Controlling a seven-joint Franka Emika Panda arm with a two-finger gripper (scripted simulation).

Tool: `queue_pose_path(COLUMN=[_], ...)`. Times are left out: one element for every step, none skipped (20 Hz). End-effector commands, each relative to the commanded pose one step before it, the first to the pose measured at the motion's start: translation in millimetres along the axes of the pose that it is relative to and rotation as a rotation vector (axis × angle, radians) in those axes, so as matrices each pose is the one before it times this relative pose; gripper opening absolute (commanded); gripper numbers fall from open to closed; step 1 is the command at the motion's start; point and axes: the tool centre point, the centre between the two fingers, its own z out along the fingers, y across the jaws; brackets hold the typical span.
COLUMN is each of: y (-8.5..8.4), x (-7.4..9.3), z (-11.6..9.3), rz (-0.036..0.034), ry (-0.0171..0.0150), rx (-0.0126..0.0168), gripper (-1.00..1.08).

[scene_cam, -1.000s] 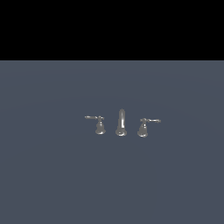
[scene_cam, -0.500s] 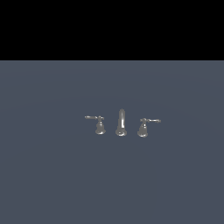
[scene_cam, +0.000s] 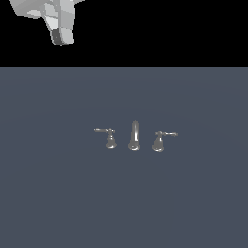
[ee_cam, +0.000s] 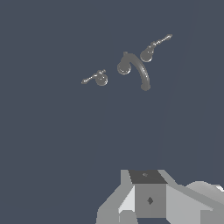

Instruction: Turn on the faucet by rotating a designated handle.

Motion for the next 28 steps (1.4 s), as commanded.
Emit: queue_pose_path(y=[-9.9, -3.86, -3.84, -3.81, -3.79, -3.76, -3.73, -3.69, -3.66, -3.62, -3.58, -3.54, -3.51, -3.46, -3.43, -3.39, -3.36, -3.33, -3.3, -3.28, -3.26, -3.24, -3.23, -3.23, -3.23, -3.24, -3.26, -3.28], x=[4.73, 1.89, 1.88, 1.88, 1.87, 1.86, 1.85, 1.84, 1.83, 1.83, 1.81, 1.8, 1.79, 1.79, 1.78, 1.77, 1.76, 1.76, 1.76, 1.76, 1.76, 1.78, 1.78, 1.79, 1.81, 1.83, 1.85, 1.88], z=[13.33, 5.17, 5.13, 5.1, 5.05, 5.01, 4.96, 4.91, 4.86, 4.81, 4.76, 4.71, 4.66, 4.61, 4.57, 4.52, 4.48, 4.45, 4.42, 4.39, 4.38, 4.37, 4.36, 4.37, 4.38, 4.4, 4.43, 4.47], rz=[0.05604, 0.02152, 0.02136, 0.02122, 0.02105, 0.02087, 0.02067, 0.02049, 0.02029, 0.02009, 0.01987, 0.01967, 0.01946, 0.01928, 0.01908, 0.0189, 0.01873, 0.01859, 0.01846, 0.01834, 0.01825, 0.01822, 0.01818, 0.01818, 0.01822, 0.0183, 0.0184, 0.01856], ry=[-0.00122, -0.00049, -0.00049, -0.00049, -0.00049, -0.00048, -0.00048, -0.00047, -0.00047, -0.00046, -0.00044, -0.00043, -0.00041, -0.00039, -0.00037, -0.00035, -0.00032, -0.0003, -0.00027, -0.00024, -0.00021, -0.00017, -0.00014, -0.0001, -0.00006, -0.00003, 0.00001, 0.00005], rx=[0.00191, 0.00047, 0.00047, 0.00047, 0.00047, 0.00047, 0.00047, 0.00046, 0.00046, 0.00045, 0.00043, 0.00042, 0.0004, 0.00039, 0.00037, 0.00034, 0.00032, 0.0003, 0.00027, 0.00024, 0.00022, 0.00019, 0.00016, 0.00013, 0.0001, 0.00007, 0.00004, 0.00001], gripper=[-1.0, -1.0, -1.0, -1.0, -1.0, -1.0, -1.0, -1.0, -1.0, -1.0, -1.0, -1.0, -1.0, -1.0, -1.0, -1.0, -1.0, -1.0, -1.0, -1.0, -1.0, -1.0, -1.0, -1.0, -1.0, -1.0, -1.0, -1.0])
